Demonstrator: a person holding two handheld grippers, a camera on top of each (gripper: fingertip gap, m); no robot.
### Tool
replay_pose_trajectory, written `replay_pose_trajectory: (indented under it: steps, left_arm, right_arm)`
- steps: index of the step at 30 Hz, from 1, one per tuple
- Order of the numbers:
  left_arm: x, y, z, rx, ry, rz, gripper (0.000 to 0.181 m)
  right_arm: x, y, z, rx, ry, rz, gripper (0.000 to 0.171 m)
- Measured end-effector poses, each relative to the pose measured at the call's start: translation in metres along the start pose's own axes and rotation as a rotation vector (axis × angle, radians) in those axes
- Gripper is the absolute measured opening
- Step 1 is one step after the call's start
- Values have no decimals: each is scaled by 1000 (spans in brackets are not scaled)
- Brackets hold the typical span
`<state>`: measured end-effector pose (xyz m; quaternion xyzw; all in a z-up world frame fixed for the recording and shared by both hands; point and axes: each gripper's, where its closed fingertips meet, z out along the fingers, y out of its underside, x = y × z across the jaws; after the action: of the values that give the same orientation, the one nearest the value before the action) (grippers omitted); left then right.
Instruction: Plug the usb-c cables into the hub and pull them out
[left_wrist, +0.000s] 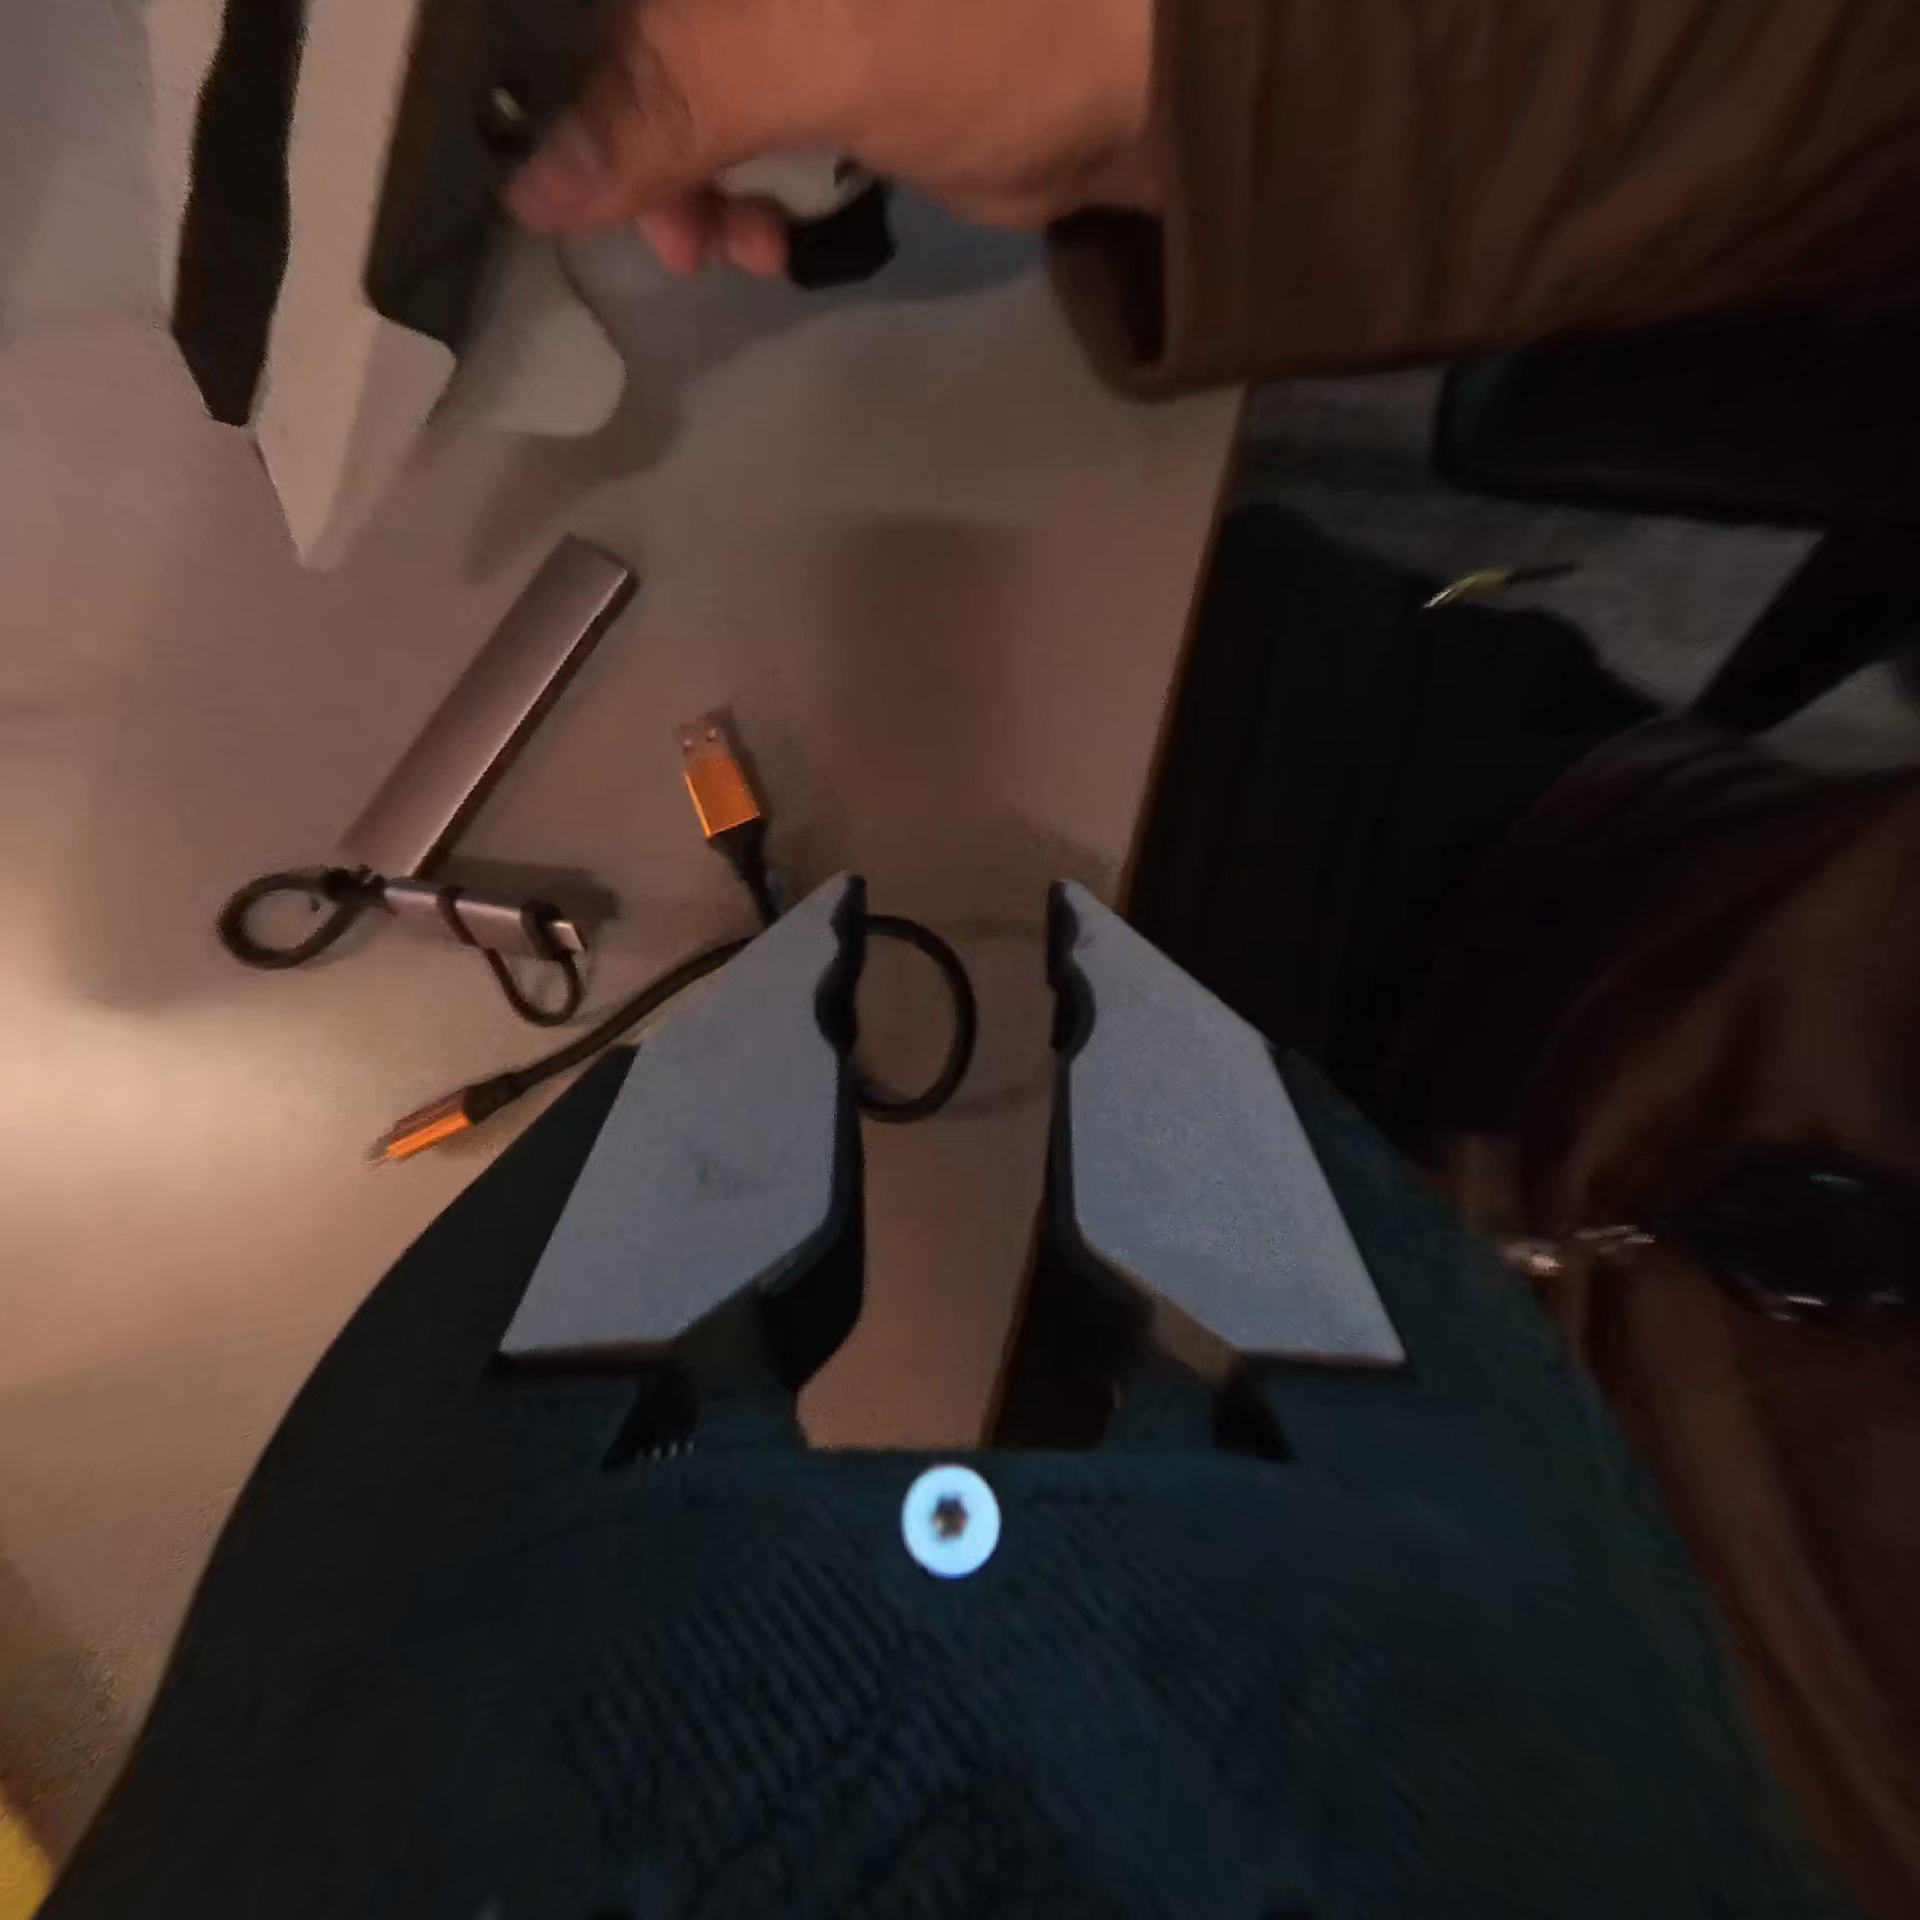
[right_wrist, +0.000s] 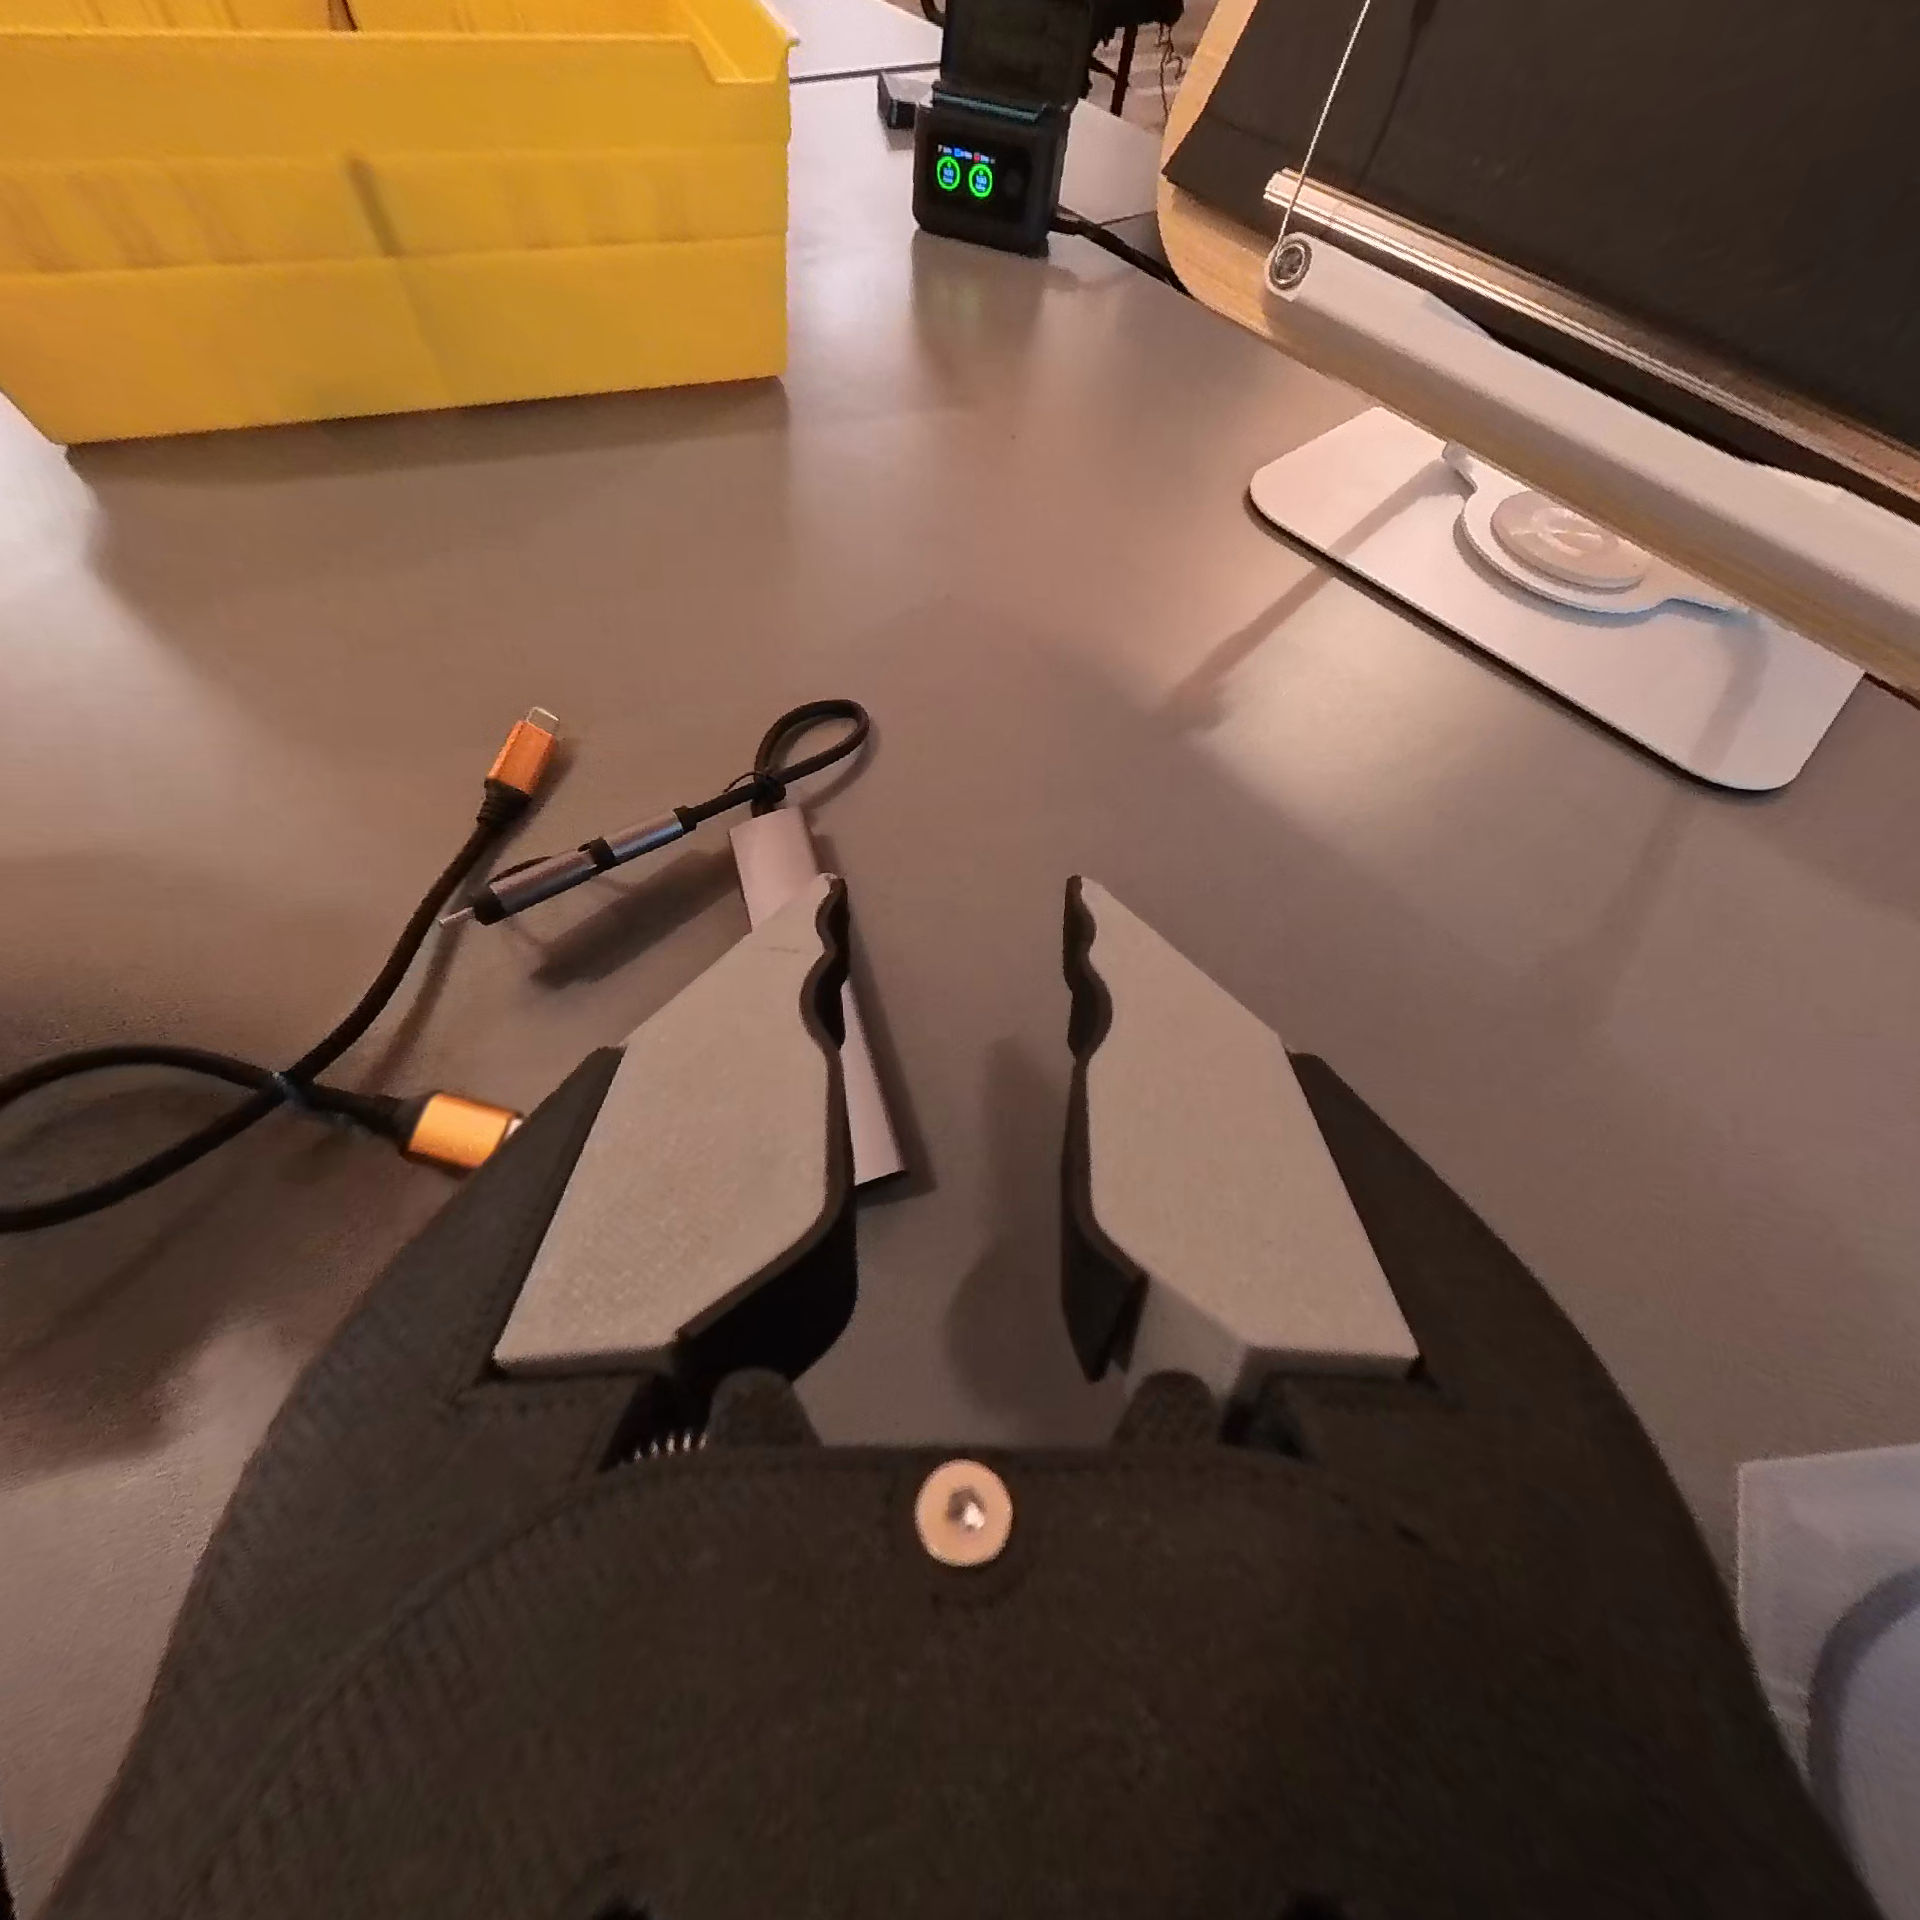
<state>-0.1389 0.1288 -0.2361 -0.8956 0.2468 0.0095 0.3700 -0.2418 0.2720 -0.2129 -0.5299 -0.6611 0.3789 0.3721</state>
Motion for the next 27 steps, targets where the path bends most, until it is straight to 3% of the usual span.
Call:
replay_pose_trajectory:
  steps: [1, 4, 9, 21, 27]
  left_arm:
    - [-1, -7, -9, 44, 33, -46, 37]
    - [-26, -18, -39, 138, 24, -138, 43]
    - [-92, -2, -64, 178, -181, -221, 41]
    - [-257, 18, -7, 304, -534, -393, 42]
    - [-281, 33, -3, 328, -622, -332, 32]
  right_arm:
    - [0, 0, 0, 0, -1, 1, 39]
    - [-1, 1, 1, -4, -6, -1, 39]
    - [-9, -3, 0, 14, -39, -21, 42]
    - [-9, 2, 3, -1, -39, -22, 47]
    - [-7, 7, 7, -27, -32, -25, 48]
